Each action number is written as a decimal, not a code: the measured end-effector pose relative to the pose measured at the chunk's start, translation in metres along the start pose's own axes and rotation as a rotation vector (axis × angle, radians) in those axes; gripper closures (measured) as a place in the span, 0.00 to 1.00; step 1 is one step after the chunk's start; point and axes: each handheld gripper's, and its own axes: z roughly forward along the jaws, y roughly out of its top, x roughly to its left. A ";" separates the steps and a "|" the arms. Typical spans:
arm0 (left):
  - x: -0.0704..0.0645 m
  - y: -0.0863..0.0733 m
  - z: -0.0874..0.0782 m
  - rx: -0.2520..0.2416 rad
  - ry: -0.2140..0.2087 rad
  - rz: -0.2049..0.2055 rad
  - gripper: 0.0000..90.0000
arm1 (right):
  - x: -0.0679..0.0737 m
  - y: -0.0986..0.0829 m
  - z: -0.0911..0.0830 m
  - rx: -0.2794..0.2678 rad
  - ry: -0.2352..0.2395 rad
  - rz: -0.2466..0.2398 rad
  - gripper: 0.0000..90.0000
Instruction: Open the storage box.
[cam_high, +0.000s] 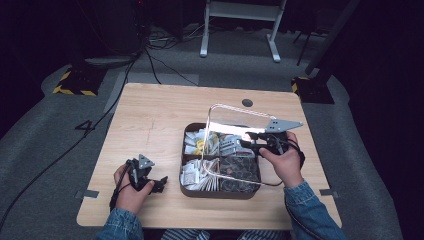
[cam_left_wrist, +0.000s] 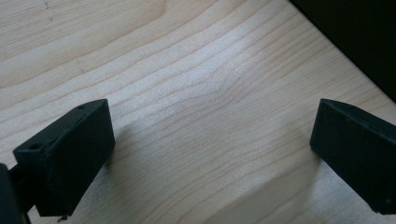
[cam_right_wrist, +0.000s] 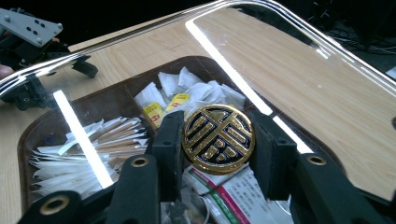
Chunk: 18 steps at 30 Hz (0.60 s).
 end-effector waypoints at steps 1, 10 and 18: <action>0.000 0.000 0.000 0.001 0.000 0.000 0.00 | -0.002 0.000 -0.002 -0.002 -0.003 0.003 0.65; 0.000 0.000 0.000 0.001 0.002 -0.002 0.00 | -0.012 -0.002 -0.015 0.008 -0.027 0.022 0.65; 0.000 0.000 0.000 0.000 0.002 -0.005 0.00 | -0.034 -0.005 -0.021 0.075 -0.058 0.000 0.65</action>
